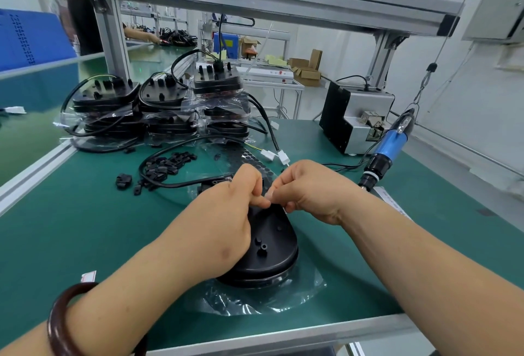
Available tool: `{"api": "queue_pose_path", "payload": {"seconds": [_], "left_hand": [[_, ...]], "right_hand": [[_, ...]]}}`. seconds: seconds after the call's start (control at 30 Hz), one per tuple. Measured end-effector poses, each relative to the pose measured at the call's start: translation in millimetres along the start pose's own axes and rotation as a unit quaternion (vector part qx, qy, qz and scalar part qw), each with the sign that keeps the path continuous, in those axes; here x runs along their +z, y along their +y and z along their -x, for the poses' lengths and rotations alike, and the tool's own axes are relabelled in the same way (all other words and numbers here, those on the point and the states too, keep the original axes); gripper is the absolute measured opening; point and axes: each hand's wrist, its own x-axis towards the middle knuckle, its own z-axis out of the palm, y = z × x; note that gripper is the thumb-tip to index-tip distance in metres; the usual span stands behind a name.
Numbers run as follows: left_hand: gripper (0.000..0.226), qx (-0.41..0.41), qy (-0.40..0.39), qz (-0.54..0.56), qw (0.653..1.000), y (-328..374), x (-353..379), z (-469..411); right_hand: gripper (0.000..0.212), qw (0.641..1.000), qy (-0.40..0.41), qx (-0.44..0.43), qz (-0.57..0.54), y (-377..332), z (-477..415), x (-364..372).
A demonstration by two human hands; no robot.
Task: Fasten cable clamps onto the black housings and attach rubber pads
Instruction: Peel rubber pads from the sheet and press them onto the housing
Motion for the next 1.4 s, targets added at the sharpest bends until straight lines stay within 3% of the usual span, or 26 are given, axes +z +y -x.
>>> {"api": "queue_pose_path", "payload": {"seconds": [0.53, 0.77, 0.9, 1.1, 1.27, 1.4], "left_hand": [[0.036, -0.008, -0.023, -0.015, 1.000, 4, -1, 1], [0.041, -0.024, 0.068, 0.064, 0.995, -4, 6, 10], [0.038, -0.019, 0.084, 0.055, 0.995, -4, 8, 10], [0.036, 0.005, 0.009, 0.005, 1.000, -1, 2, 6], [0.033, -0.011, -0.050, -0.049, 0.998, 2, 0, 2], [0.034, -0.021, -0.075, -0.059, 0.995, 5, -2, 2]], "right_hand": [[0.031, 0.999, 0.021, 0.015, 0.036, -5, -3, 2], [0.035, 0.999, 0.036, 0.029, 0.027, -5, -2, 4], [0.036, 0.998, 0.041, 0.032, 0.029, -6, -2, 4], [0.043, 0.999, 0.035, 0.032, 0.025, -7, 0, 4], [0.023, 0.998, 0.031, 0.041, 0.038, -11, 0, 5], [0.028, 0.997, 0.038, 0.042, 0.049, -11, -1, 5]]}}
